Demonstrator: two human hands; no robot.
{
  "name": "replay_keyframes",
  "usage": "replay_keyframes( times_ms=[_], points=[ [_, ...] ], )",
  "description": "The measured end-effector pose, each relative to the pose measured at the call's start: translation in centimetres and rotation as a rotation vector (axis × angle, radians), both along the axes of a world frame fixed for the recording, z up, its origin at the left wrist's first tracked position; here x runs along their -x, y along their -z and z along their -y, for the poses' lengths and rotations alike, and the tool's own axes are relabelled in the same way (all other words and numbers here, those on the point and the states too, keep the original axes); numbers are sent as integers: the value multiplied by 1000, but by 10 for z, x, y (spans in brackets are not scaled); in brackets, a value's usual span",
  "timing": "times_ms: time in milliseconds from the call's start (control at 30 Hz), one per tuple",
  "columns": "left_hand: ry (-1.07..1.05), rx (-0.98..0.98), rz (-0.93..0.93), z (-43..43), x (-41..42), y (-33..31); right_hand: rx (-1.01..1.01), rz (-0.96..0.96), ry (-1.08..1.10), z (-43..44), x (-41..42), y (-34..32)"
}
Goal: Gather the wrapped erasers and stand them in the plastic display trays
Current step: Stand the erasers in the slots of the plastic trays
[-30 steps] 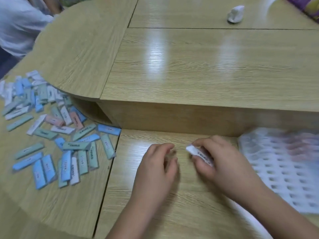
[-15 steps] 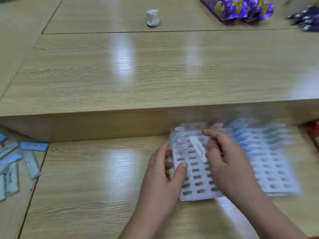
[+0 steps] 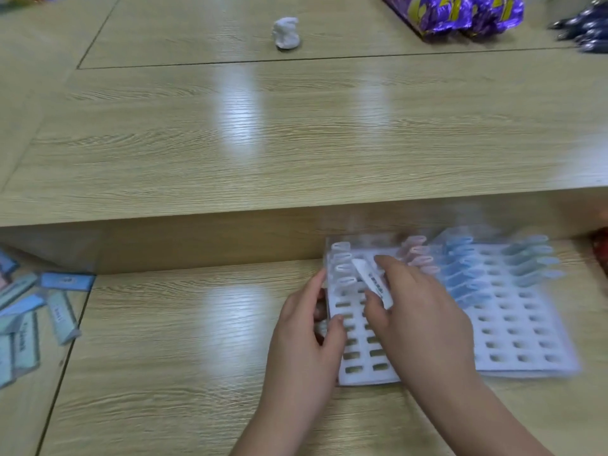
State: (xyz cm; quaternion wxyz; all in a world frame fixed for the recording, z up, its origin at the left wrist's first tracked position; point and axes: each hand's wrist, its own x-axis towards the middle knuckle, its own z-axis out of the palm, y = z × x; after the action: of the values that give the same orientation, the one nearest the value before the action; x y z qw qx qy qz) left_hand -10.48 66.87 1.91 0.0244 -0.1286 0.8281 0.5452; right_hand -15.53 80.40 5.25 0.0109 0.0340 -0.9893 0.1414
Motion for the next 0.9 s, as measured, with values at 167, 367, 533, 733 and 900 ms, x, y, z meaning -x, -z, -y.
replay_keyframes(
  times_ms=[167, 367, 533, 733, 900],
  points=[
    [43, -18, 10, 6, 3, 2, 407, 180, 73, -12, -6, -17],
    [58, -45, 12, 8, 4, 2, 696, 166, 33, -21, -1, -22],
    [60, -94, 11, 9, 2, 4, 898, 38, 24, -17, 1, -19],
    [58, -106, -17, 14, 0, 5, 772, -111, -115, -6, -1, -5],
    [46, -111, -21, 15, -1, 9, 739, -155, -214, -9, -1, 4]
  ],
)
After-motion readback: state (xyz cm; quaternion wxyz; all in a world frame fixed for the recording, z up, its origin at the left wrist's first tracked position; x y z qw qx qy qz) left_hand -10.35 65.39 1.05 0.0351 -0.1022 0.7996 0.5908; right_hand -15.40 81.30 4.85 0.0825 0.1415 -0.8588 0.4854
